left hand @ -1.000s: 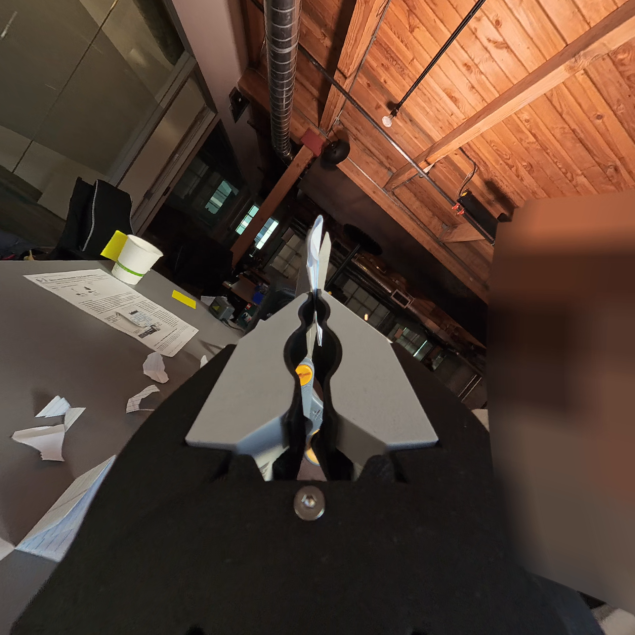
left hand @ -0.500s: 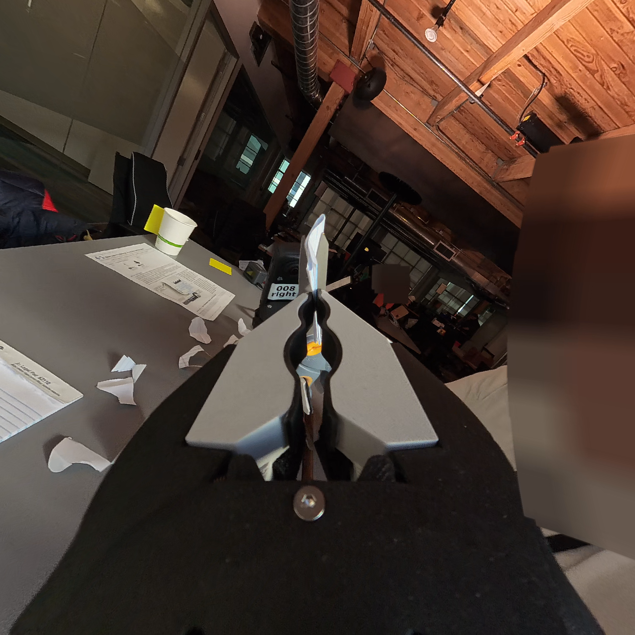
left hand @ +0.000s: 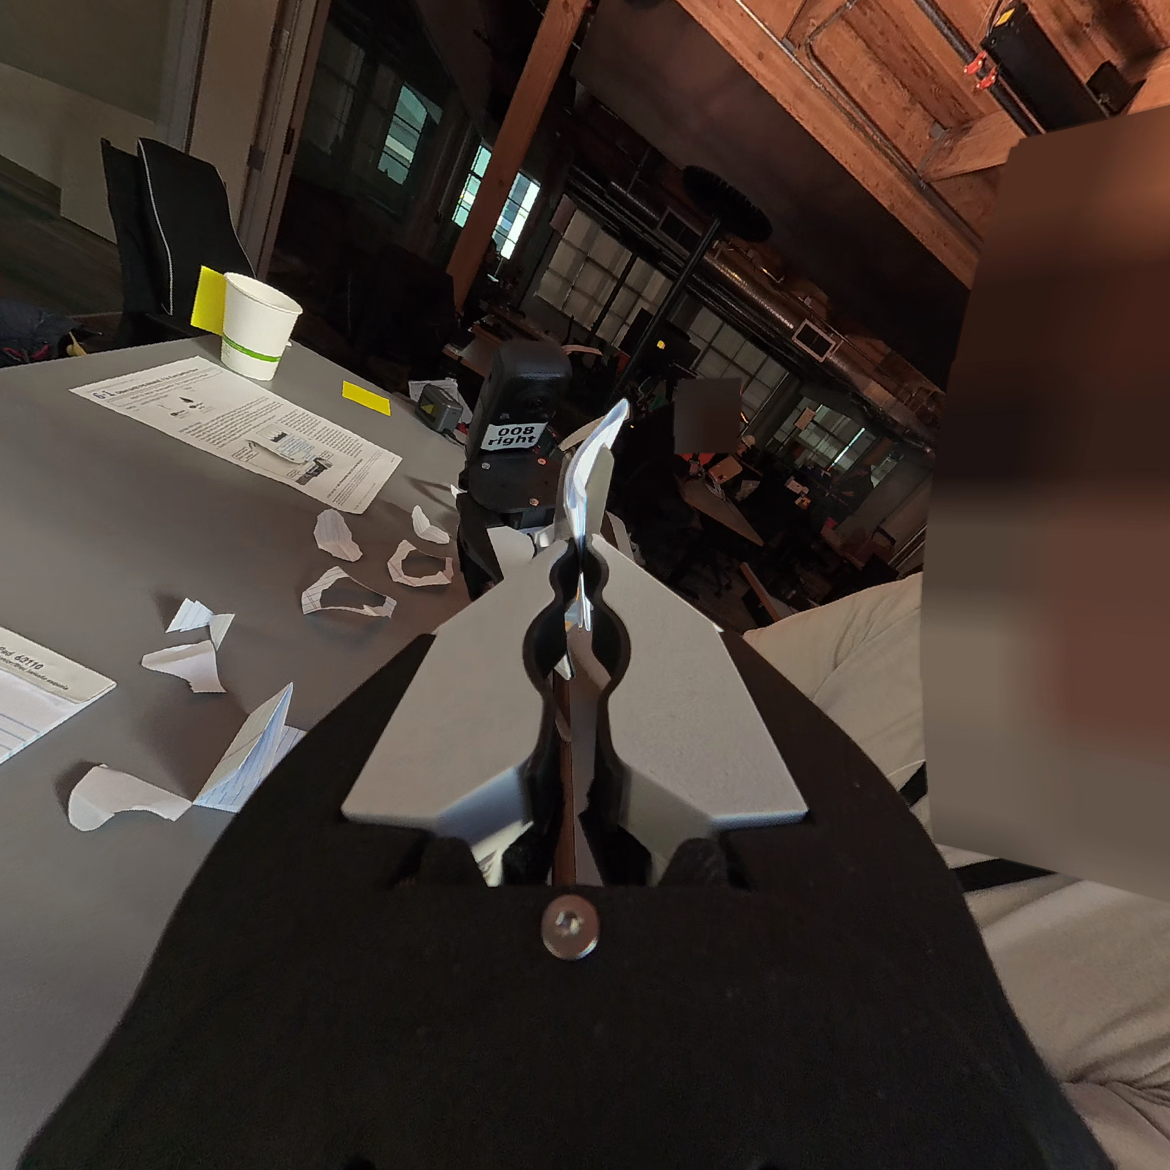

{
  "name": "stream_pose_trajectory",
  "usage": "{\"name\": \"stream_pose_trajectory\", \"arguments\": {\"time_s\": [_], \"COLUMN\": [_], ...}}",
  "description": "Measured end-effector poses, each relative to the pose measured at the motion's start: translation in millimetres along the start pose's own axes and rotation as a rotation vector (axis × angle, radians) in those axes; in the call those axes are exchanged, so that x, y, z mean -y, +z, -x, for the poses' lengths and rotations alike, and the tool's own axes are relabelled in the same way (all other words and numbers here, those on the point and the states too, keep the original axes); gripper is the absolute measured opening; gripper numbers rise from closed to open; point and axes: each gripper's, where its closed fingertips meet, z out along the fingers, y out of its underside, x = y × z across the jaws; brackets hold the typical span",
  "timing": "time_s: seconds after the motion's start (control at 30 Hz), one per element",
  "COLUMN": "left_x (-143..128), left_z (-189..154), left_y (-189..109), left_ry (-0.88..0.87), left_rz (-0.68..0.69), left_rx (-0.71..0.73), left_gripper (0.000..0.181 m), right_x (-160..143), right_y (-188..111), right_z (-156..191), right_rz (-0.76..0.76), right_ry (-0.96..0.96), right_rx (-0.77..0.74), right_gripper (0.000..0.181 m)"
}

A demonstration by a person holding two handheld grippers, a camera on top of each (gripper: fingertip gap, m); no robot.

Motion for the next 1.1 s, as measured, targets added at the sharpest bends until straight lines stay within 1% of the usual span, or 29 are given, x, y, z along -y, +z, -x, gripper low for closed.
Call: {"name": "stream_pose_trajectory", "arguments": {"time_s": [0.17, 0.33, 0.53, 0.97, 1.1], "left_x": [-2.4, -5.8, -4.0, -13.6, -13.7], "left_z": [2.6, 5.3, 3.7, 6.0, 6.4], "left_y": [-1.0, -4.2, -5.8, -3.0, -2.0], "left_ry": [0.045, 0.082, 0.088, 0.093, 0.091], "left_rz": [0.026, 0.06, 0.054, 0.119, 0.119], "left_rx": [0.052, 0.1, 0.102, 0.131, 0.131], "left_gripper": [0.0, 0.0, 0.0, 0.0, 0.0], "right_x": [-2.2, -7.2, -6.4, -19.0, -19.8], "right_y": [1.2, 4.3, 5.0, 3.2, 2.5], "right_z": [-1.3, -5.2, -11.9, -13.6, -15.7], "right_rz": [0.007, 0.043, 0.051, 0.078, 0.072], "right_ry": [0.023, 0.023, -0.031, -0.051, -0.058], "right_rx": [0.007, -0.016, -0.07, -0.047, -0.049], "right_gripper": [0.031, 0.029, 0.028, 0.028, 0.028]}}
